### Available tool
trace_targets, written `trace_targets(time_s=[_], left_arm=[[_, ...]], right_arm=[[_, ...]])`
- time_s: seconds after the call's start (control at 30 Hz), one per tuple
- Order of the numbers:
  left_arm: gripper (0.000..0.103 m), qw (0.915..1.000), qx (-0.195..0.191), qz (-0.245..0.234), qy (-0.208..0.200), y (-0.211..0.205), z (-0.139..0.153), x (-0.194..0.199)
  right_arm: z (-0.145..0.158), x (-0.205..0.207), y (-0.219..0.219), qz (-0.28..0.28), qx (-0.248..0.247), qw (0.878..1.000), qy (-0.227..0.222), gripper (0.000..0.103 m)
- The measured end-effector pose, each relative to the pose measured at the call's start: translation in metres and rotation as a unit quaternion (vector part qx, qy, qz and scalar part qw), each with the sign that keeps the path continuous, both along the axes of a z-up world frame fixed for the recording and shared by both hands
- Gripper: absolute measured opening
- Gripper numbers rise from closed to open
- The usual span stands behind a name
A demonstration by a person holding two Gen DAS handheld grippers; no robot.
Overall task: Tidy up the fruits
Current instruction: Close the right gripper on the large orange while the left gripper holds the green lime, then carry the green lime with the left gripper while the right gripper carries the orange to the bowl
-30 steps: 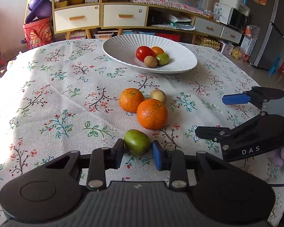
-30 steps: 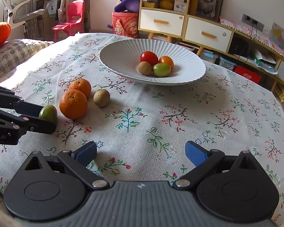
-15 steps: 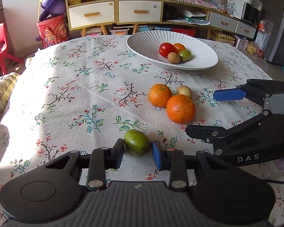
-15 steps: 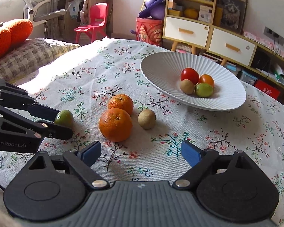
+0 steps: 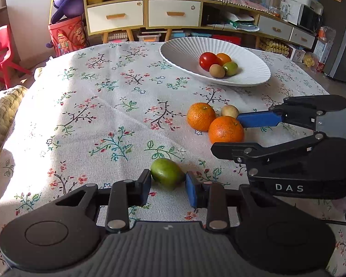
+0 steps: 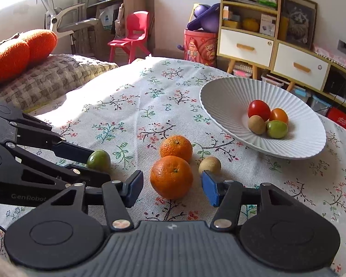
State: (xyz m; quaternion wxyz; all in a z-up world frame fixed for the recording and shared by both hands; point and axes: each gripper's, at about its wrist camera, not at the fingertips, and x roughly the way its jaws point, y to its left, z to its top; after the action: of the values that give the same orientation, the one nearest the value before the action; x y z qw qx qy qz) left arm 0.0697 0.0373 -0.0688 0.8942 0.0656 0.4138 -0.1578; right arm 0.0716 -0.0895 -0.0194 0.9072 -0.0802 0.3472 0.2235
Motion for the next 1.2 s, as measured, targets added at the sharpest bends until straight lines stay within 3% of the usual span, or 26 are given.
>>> trace_targets(time_s=[0.23, 1.2], left_arm=[[0.017, 1.0, 0.0, 0.0, 0.0, 0.0, 0.0, 0.0], [0.017, 0.9994, -0.022, -0.003, -0.027, -0.015, 0.022, 0.013]], right_arm=[[0.0, 0.001, -0.001, 0.0, 0.004, 1.0, 0.006, 0.038], [0.023, 0.001, -0.028, -0.038, 0.023, 0.999, -0.009, 0.037]])
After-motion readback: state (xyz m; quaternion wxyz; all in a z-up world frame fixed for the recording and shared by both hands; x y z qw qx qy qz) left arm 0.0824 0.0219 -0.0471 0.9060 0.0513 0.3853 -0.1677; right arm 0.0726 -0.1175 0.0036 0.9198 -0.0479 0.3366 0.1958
